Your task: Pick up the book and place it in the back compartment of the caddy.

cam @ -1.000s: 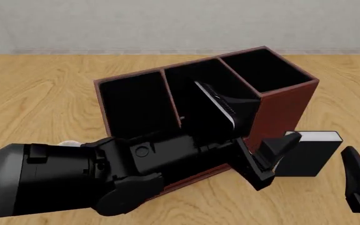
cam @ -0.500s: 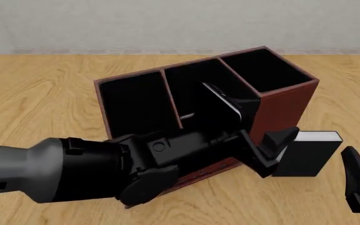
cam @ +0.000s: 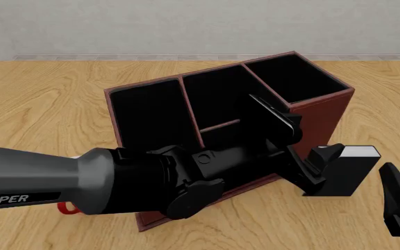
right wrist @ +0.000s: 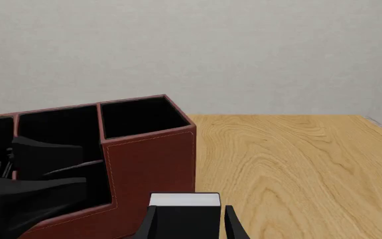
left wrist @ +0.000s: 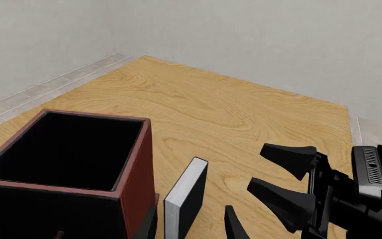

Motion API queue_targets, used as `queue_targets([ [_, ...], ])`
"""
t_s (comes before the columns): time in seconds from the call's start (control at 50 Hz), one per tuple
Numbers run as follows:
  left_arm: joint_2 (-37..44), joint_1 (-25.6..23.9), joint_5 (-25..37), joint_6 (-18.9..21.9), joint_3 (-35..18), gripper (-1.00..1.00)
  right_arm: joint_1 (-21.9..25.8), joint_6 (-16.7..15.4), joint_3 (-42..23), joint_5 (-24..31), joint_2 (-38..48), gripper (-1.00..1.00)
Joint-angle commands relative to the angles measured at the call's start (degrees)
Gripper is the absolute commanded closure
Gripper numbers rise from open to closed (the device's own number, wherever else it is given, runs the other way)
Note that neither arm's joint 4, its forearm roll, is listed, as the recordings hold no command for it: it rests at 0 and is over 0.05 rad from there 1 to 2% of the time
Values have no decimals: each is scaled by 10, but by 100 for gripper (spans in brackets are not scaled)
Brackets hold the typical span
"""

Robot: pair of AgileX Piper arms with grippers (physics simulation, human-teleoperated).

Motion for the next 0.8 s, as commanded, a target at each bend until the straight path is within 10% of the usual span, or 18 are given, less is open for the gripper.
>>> queue_targets([
  [0.02, 31, -3, 14, -2, -31, -100, 0, 0, 0, 0, 0, -100],
  [0.8, 110, 21, 24, -3, -75, -100, 0, 0, 0, 0, 0, -100],
])
